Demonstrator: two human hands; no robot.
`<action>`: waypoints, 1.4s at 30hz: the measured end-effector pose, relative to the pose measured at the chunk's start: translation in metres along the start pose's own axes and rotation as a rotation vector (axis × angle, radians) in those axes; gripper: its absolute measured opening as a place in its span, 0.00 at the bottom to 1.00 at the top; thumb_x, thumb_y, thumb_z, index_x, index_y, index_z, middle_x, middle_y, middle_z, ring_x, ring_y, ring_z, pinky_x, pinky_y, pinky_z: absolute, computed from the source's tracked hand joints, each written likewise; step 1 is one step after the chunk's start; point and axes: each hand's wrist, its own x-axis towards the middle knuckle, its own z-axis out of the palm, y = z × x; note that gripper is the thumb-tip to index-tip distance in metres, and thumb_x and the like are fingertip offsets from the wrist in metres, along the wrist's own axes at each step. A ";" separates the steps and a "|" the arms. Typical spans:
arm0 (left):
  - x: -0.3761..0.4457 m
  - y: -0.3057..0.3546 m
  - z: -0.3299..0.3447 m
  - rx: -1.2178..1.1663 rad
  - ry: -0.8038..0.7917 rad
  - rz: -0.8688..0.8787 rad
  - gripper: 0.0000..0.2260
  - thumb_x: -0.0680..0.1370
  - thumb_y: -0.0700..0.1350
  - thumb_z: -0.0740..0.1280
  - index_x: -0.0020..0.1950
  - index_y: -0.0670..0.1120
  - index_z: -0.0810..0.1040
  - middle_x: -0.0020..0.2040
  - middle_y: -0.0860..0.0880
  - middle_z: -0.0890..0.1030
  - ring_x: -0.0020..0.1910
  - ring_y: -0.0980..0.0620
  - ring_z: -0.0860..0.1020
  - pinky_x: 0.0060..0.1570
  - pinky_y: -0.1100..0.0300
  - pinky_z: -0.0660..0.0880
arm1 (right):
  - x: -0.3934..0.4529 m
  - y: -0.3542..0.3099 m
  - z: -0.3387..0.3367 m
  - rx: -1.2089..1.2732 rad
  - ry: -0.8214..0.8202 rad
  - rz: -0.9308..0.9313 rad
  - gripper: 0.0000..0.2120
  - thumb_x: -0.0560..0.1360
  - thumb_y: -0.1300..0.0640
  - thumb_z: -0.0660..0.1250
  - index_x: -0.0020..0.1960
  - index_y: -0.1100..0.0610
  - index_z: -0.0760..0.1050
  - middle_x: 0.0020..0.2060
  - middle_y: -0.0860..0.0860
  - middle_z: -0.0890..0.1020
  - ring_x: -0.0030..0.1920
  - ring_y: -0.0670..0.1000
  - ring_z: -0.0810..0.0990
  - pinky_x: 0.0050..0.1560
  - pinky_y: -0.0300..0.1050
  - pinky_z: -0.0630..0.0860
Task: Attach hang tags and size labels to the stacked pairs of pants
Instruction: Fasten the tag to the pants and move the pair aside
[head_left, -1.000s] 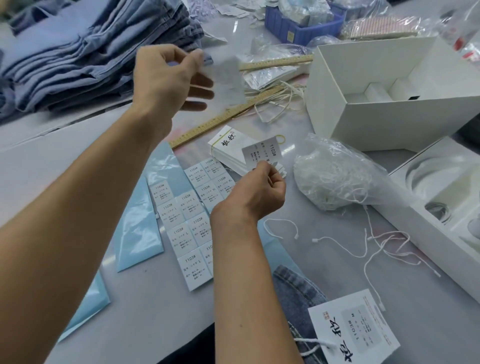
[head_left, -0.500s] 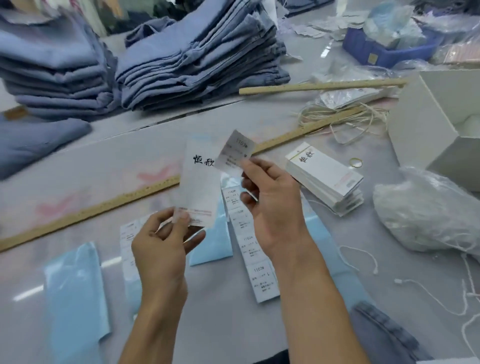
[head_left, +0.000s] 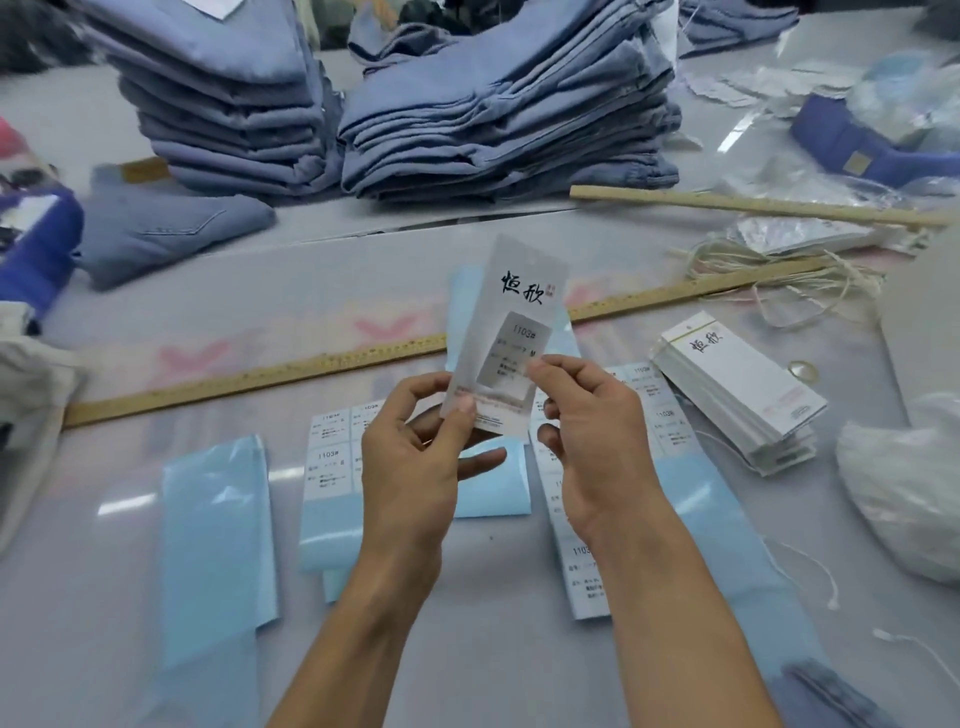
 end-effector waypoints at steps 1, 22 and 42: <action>0.000 0.000 0.000 -0.003 -0.006 0.004 0.07 0.82 0.39 0.68 0.58 0.48 0.79 0.46 0.46 0.88 0.46 0.45 0.87 0.38 0.56 0.83 | 0.000 0.000 0.001 0.007 -0.002 -0.007 0.04 0.77 0.63 0.71 0.44 0.56 0.81 0.32 0.43 0.83 0.30 0.36 0.78 0.30 0.30 0.72; 0.004 -0.004 0.001 0.091 -0.042 0.090 0.11 0.80 0.41 0.71 0.61 0.52 0.79 0.49 0.51 0.87 0.47 0.48 0.86 0.38 0.57 0.83 | -0.002 0.017 0.014 -0.459 0.024 -0.471 0.06 0.75 0.61 0.73 0.42 0.52 0.78 0.36 0.44 0.82 0.40 0.43 0.81 0.39 0.32 0.76; 0.013 -0.010 -0.009 0.106 0.221 0.079 0.05 0.80 0.52 0.71 0.48 0.54 0.86 0.46 0.53 0.87 0.45 0.52 0.86 0.43 0.54 0.82 | -0.004 0.018 0.010 -0.480 -0.427 -0.144 0.14 0.78 0.57 0.72 0.35 0.58 0.78 0.29 0.47 0.77 0.33 0.45 0.74 0.37 0.39 0.72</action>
